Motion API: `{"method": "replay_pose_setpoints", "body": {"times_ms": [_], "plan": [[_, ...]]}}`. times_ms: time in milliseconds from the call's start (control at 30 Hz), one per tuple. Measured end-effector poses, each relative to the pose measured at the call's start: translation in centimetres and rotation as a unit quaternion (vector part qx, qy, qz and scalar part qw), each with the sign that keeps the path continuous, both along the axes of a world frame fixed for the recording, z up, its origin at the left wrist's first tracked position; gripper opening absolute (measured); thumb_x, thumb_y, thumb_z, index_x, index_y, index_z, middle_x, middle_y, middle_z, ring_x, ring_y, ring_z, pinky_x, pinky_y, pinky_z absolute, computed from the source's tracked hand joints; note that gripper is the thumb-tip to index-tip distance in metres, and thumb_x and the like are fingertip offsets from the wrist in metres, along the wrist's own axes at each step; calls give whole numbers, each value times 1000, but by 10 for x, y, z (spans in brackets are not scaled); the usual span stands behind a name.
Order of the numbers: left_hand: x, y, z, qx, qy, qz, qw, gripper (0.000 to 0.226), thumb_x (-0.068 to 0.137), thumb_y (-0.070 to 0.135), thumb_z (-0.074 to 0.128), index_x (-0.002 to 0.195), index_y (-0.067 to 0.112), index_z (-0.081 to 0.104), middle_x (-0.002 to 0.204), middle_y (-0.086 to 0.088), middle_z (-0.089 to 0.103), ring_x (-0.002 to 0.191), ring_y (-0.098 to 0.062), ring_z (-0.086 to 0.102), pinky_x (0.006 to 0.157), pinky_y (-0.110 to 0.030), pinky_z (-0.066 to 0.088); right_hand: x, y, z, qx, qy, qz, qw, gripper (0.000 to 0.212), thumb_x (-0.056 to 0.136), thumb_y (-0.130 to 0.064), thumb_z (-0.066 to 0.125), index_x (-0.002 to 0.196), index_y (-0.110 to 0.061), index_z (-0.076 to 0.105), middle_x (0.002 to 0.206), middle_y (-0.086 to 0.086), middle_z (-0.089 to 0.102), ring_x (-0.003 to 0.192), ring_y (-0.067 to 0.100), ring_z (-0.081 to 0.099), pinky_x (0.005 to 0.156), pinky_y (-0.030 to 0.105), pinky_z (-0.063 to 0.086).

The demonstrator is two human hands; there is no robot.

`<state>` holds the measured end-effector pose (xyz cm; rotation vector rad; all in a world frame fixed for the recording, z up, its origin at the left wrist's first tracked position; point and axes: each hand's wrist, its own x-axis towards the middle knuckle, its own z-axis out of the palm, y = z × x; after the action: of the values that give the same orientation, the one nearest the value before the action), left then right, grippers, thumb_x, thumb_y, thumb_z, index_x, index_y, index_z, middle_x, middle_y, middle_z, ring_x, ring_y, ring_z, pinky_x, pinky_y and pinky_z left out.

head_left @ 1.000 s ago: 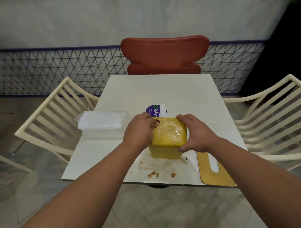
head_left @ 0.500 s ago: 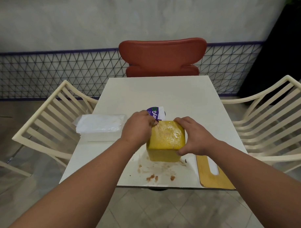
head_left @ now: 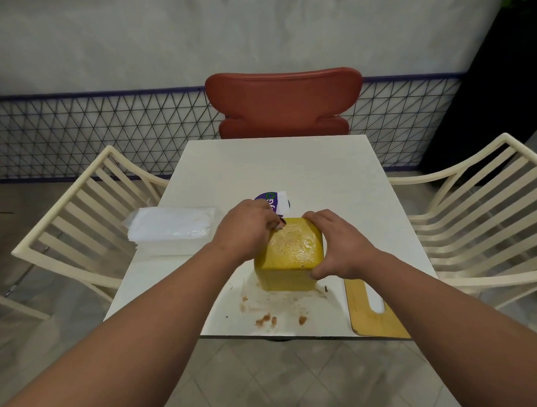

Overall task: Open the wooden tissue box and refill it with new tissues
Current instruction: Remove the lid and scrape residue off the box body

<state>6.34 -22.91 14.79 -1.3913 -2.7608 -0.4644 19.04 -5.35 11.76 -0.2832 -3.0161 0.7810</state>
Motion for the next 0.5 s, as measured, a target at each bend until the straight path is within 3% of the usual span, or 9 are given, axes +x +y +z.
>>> {"method": "replay_pose_setpoints", "body": {"times_ms": [233,500], "plan": [[19,29,-7,21,-14,-30,999,23,95,26,52,107,27,72,101,5,61,98,-20,51,78,-40,47,-1,0,0,-4,13,1,1000,112,46,-36,86,144,-26,33,126,-12,37,112,12,43,86,33,49],[0,0,-7,20,-2,7,1000,23,96,28,51,107,25,72,105,2,63,100,-23,52,81,-35,44,0,0,1,0,1,-2,1000,117,48,-38,88,147,-27,27,136,-9,34,118,14,41,90,33,47]]}}
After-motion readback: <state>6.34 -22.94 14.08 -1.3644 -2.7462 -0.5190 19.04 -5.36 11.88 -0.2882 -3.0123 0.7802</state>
